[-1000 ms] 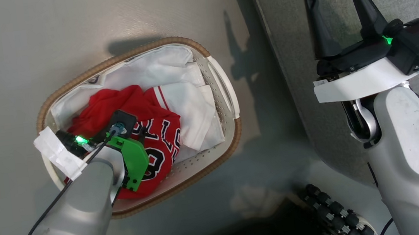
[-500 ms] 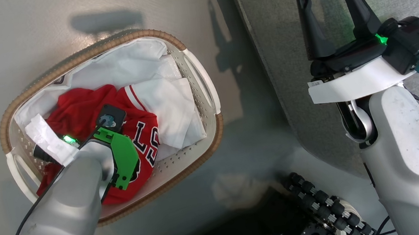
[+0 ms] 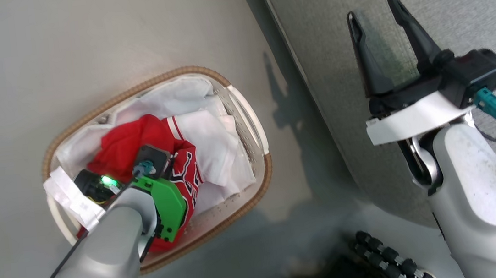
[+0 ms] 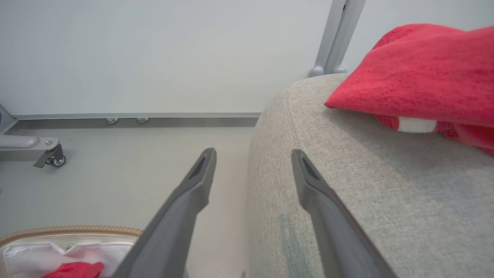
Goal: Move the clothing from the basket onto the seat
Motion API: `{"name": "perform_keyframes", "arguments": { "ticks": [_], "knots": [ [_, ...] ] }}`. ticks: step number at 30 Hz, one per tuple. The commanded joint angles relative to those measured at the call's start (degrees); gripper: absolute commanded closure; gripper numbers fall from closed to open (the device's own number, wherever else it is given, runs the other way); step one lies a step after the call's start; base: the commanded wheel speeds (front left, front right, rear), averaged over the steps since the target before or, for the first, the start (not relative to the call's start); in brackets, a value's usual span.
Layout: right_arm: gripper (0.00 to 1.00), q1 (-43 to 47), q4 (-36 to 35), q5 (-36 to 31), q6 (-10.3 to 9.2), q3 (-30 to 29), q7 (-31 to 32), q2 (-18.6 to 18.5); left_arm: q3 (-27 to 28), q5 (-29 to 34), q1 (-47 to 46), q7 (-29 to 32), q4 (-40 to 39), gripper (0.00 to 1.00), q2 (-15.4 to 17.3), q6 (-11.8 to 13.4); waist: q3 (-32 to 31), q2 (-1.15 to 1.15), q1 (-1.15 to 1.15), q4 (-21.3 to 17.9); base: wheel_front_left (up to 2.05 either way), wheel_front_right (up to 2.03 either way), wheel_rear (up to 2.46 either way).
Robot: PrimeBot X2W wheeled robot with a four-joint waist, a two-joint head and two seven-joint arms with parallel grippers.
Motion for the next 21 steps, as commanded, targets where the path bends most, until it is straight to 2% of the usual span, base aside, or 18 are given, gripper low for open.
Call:
{"name": "perform_keyframes", "arguments": {
  "ticks": [1, 7, 13, 21],
  "knots": [
    [0.00, 1.64, 0.67, -0.91, -0.08, -0.38, -0.01, -0.18, -0.53, -0.60, 1.36, -1.35, -0.43, 1.00, -0.11, -0.12, -7.50, 0.00, 0.00, 2.86, 0.00, 0.00, 0.00],
    [0.00, 5.89, 2.92, -3.54, -0.08, -1.63, -0.01, -0.19, -0.90, -2.11, 3.72, -5.57, -2.35, 1.00, -0.70, -0.12, -17.04, 0.00, 0.00, 5.72, 0.00, 0.00, 0.00],
    [0.00, 10.75, 4.92, -5.42, -0.08, -2.49, -0.01, -0.20, -0.56, -1.01, 5.34, -7.00, -6.04, 1.00, 0.25, -0.12, -26.23, 0.00, 0.00, 8.41, 0.00, 0.00, 0.00],
    [0.00, 16.67, 6.90, -6.04, -0.08, -2.25, -0.01, -0.20, 3.63, 3.95, 7.12, -6.93, -20.34, 1.00, 3.58, 1.83, -36.20, 0.00, 0.00, 10.88, 0.00, 0.00, 0.00]
  ]
}}
